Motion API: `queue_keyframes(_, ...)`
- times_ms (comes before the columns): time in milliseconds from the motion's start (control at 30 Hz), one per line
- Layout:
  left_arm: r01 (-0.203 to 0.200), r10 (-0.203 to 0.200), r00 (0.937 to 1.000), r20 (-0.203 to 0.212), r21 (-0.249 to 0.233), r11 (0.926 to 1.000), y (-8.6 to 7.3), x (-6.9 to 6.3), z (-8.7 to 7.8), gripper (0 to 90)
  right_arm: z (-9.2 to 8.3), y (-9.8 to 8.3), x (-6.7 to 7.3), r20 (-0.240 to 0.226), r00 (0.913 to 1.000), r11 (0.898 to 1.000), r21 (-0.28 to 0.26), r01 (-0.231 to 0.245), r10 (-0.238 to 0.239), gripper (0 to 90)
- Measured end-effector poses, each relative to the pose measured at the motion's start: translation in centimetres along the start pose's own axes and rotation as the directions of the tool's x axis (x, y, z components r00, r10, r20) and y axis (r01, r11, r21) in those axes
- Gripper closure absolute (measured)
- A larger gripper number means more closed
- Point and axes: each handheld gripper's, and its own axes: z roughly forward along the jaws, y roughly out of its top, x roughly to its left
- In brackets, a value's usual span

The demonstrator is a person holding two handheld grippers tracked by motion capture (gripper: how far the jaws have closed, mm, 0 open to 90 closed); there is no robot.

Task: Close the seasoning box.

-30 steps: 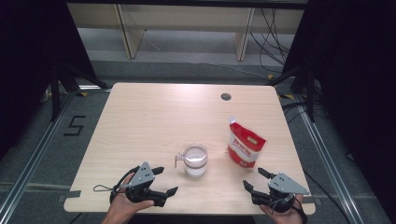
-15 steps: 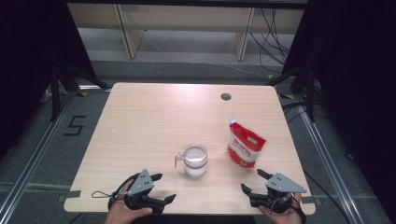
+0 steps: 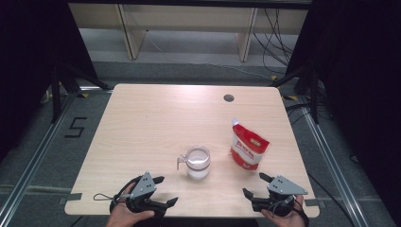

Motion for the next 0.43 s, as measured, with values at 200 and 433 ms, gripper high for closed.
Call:
queue_keyframes(200,-0.001,0.001,1.0000,-0.002,-0.004,1.0000,0.02,-0.01,0.03,15.6,0.16,0.01,-0.10,-0.005,0.9998,1.000,-0.002,0.017,-0.017,19.3)
queue_keyframes(433,0.018,-0.018,0.9997,-0.014,0.004,0.9998,-0.09,0.25,0.08,15.6,0.16,-0.15,-0.30,-0.005,0.9999,1.000,0.016,-0.010,0.010,19.1)
